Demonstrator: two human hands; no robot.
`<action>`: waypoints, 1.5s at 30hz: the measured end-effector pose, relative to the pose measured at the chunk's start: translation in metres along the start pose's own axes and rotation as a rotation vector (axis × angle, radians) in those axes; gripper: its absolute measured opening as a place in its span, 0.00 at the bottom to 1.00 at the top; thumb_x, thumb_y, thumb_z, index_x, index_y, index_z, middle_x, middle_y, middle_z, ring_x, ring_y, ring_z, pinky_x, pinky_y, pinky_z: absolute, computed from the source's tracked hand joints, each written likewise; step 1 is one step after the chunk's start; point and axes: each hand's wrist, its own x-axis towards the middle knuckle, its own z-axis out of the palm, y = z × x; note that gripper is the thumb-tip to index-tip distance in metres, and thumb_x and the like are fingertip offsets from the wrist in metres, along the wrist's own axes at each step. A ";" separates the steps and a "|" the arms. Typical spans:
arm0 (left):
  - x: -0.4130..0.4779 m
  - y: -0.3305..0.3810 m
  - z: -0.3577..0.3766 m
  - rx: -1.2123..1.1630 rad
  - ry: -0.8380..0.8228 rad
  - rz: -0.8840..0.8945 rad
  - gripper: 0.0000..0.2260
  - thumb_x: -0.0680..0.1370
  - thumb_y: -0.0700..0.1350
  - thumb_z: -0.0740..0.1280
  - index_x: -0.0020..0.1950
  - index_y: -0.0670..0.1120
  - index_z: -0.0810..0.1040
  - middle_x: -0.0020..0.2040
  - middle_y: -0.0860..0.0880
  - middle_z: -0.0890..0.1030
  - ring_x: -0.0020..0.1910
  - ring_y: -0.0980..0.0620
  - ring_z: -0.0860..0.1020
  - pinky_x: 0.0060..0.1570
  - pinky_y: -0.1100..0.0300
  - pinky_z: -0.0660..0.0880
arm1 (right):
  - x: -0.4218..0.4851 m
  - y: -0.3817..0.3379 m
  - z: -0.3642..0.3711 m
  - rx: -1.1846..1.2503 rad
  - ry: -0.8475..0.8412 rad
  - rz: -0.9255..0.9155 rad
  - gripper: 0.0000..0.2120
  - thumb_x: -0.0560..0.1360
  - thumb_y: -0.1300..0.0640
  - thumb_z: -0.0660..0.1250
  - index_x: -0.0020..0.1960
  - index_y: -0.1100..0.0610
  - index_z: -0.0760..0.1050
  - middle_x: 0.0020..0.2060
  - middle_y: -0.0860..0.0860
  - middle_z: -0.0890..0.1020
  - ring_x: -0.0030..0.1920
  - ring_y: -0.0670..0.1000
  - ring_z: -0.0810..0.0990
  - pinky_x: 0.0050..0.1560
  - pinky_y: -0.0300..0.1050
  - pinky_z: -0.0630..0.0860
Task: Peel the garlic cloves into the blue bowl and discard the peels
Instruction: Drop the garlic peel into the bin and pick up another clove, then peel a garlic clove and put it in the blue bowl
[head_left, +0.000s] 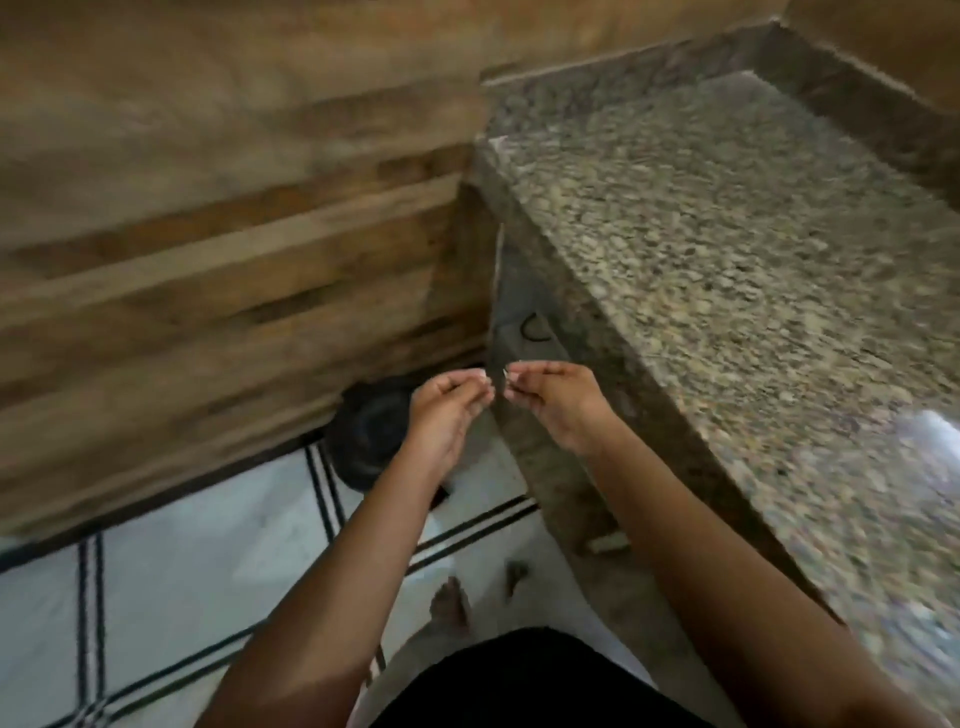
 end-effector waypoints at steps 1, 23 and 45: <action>0.009 0.005 -0.013 -0.004 0.038 -0.006 0.07 0.78 0.31 0.61 0.41 0.39 0.74 0.39 0.42 0.77 0.39 0.51 0.77 0.40 0.67 0.78 | 0.011 0.003 0.014 -0.021 0.003 0.015 0.08 0.74 0.73 0.63 0.39 0.65 0.75 0.38 0.57 0.78 0.38 0.51 0.79 0.41 0.39 0.80; 0.193 -0.042 -0.147 0.029 0.423 -0.387 0.14 0.77 0.30 0.60 0.63 0.30 0.70 0.40 0.47 0.76 0.40 0.52 0.75 0.61 0.52 0.71 | 0.248 0.138 0.124 -0.322 0.104 0.441 0.08 0.75 0.72 0.61 0.41 0.63 0.75 0.37 0.56 0.77 0.34 0.50 0.76 0.52 0.49 0.78; 0.221 -0.006 -0.136 -0.038 0.474 -0.248 0.05 0.80 0.37 0.61 0.47 0.42 0.76 0.37 0.50 0.78 0.35 0.55 0.77 0.36 0.65 0.73 | 0.247 0.110 0.138 -0.135 0.080 0.356 0.04 0.76 0.66 0.64 0.47 0.59 0.77 0.38 0.53 0.79 0.34 0.50 0.77 0.45 0.48 0.78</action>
